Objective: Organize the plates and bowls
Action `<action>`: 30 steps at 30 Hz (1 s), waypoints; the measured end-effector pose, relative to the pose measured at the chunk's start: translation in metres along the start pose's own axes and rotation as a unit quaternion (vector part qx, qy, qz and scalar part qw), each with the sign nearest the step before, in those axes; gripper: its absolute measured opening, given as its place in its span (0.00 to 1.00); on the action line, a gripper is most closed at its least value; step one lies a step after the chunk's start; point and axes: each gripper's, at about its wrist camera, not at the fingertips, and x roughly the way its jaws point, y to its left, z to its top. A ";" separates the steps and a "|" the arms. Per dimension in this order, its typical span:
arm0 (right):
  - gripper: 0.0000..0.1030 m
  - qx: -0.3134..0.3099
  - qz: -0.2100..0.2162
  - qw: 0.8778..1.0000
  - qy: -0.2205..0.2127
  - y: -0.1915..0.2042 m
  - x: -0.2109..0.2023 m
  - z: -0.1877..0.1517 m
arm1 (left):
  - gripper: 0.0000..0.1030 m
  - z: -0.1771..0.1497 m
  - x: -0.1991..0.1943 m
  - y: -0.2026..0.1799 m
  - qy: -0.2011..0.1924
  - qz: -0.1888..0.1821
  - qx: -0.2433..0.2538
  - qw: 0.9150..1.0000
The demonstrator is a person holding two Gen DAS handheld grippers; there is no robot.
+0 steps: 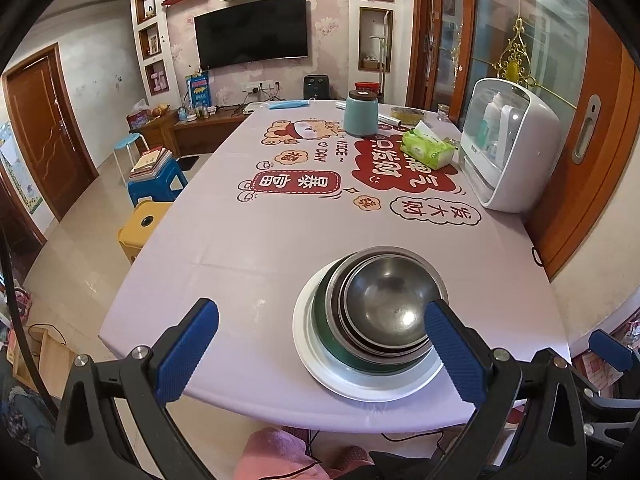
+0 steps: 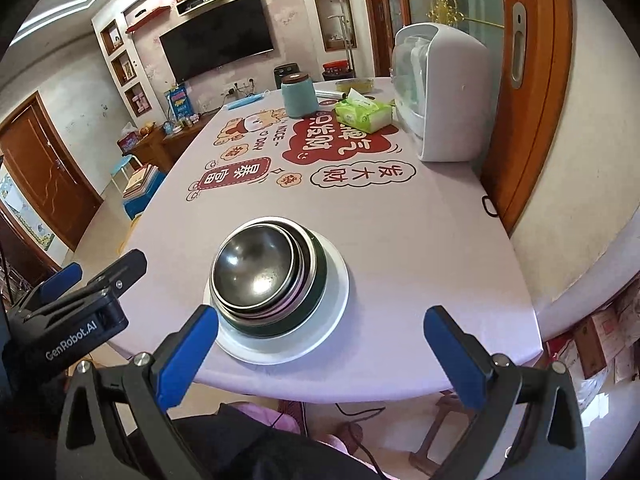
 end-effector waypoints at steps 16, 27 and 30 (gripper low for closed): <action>1.00 -0.014 0.005 1.000 0.010 0.009 0.002 -0.005 | 0.99 -0.002 0.000 -0.003 0.003 0.000 -0.001 1.000; 1.00 -0.013 0.005 1.000 0.011 0.011 0.001 -0.007 | 0.99 -0.005 0.000 -0.003 0.004 -0.001 -0.001 1.000; 1.00 -0.013 0.004 1.000 0.012 0.011 0.001 -0.009 | 0.99 -0.009 0.000 -0.004 0.005 -0.001 0.000 1.000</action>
